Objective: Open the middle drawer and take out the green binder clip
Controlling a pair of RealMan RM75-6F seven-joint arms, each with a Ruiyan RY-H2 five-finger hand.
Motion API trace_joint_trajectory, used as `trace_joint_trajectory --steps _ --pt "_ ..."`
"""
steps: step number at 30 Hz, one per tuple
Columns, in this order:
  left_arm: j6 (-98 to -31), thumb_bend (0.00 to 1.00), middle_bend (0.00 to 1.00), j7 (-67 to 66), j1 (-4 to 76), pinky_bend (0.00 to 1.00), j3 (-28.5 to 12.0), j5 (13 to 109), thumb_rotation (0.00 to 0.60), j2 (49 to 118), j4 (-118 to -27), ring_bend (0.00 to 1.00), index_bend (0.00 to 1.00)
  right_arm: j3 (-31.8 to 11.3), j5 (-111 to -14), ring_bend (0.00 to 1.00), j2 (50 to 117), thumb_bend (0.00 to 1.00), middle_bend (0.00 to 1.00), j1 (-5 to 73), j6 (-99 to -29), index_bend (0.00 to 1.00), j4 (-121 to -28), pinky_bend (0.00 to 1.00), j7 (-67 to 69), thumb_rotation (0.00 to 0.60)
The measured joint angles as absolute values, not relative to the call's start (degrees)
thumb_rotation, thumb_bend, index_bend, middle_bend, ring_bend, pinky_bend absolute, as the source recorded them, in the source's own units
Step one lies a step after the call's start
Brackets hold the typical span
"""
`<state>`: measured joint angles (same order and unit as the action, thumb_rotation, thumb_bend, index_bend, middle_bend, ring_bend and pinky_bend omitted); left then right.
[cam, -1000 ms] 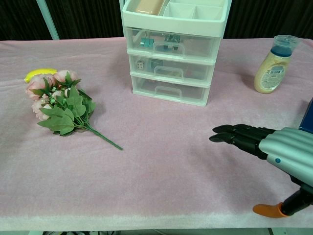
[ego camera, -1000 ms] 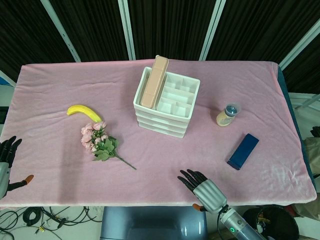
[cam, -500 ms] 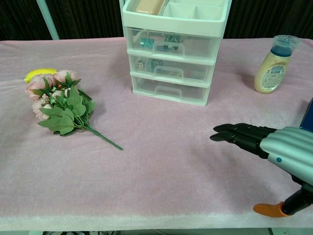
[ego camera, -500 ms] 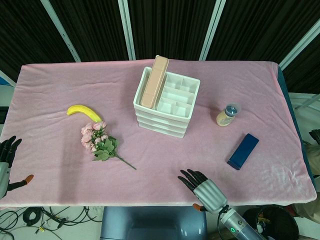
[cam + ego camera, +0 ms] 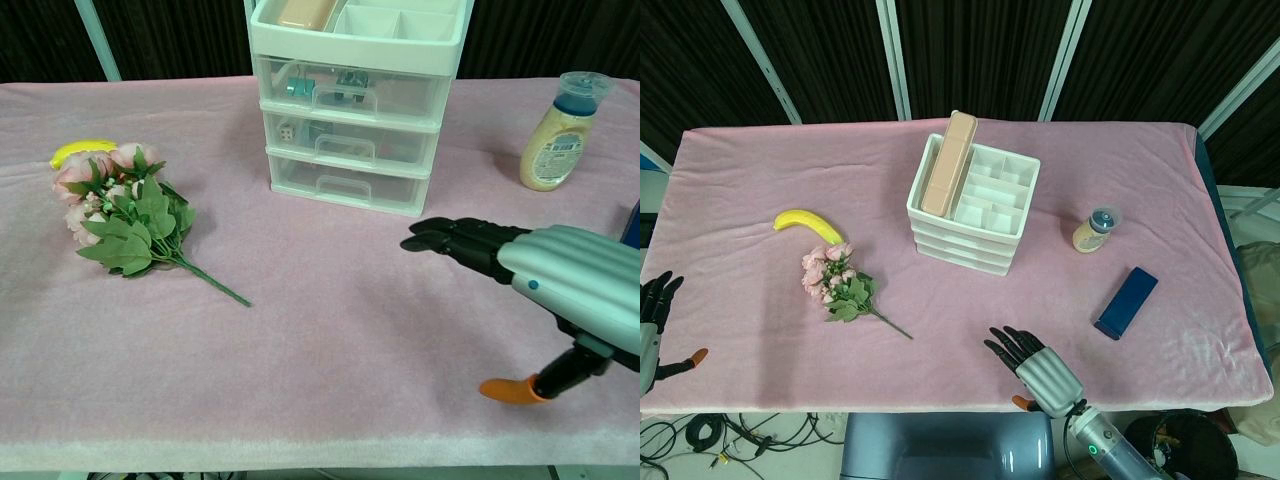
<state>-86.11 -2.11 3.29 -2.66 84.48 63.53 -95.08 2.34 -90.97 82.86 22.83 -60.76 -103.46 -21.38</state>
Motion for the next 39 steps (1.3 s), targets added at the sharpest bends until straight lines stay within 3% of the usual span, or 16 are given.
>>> trace_joint_trajectory --steps 2,5,8,10,13,16,24,31,39 --pt "-85.98 0.00 0.00 -1.98 3.33 0.00 -2.71 84.34 0.600 63.48 -95.13 0.00 0.00 0.66 -89.28 0.01 83.81 0.09 0.00 23.76 -59.86 0.00 -104.17 0.15 -22.46 0.600" --pt "-85.67 0.00 0.00 -1.70 3.43 0.00 -2.80 84.03 0.600 63.40 -95.24 0.00 0.00 -1.84 -85.93 0.11 85.46 0.11 0.11 25.12 -58.55 0.00 -105.00 0.20 -23.81 0.600" --pt "-85.31 0.00 0.00 -1.44 3.54 0.00 -2.85 83.73 0.600 63.25 -95.38 0.00 0.00 -4.64 -81.69 0.36 87.58 0.14 0.35 26.55 -57.45 0.00 -105.68 0.38 -24.85 0.600" --pt "-85.06 0.00 0.00 -1.27 3.61 0.00 -2.88 83.51 0.600 63.16 -95.49 0.00 0.00 -6.71 -78.47 0.52 89.33 0.19 0.50 27.52 -56.94 0.00 -106.07 0.55 -25.22 0.600" --pt "-84.65 0.00 0.00 -0.88 3.75 0.00 -2.97 83.16 0.600 63.02 -95.67 0.00 0.00 -9.51 -73.35 0.67 91.68 0.26 0.64 28.87 -56.16 0.00 -106.66 0.68 -24.91 0.600" --pt "-84.33 0.00 0.00 -0.61 3.87 0.00 -3.02 82.96 0.600 62.87 -95.82 0.00 0.00 -12.55 -67.45 0.76 93.84 0.34 0.74 30.62 -55.25 0.00 -107.12 0.75 -24.37 0.600" --pt "-83.64 0.00 0.00 -0.03 4.13 0.00 -2.89 82.86 0.600 62.53 -96.16 0.00 0.00 -19.53 -51.92 0.82 99.13 0.51 0.80 35.99 -54.36 0.00 -107.16 0.78 -23.21 0.600" --pt "-83.56 0.00 0.00 0.18 4.27 0.00 -2.98 82.82 0.600 62.52 -95.98 0.00 0.00 -26.00 -38.76 0.83 103.62 0.53 0.80 42.05 -54.64 0.00 -103.95 0.78 -20.97 0.600" --pt "-84.31 0.00 0.00 -0.36 4.39 0.00 -3.11 83.59 0.600 62.96 -95.03 0.00 0.00 -29.23 -35.06 0.83 106.52 0.53 0.80 45.87 -56.42 0.00 -98.92 0.78 -18.66 0.600"
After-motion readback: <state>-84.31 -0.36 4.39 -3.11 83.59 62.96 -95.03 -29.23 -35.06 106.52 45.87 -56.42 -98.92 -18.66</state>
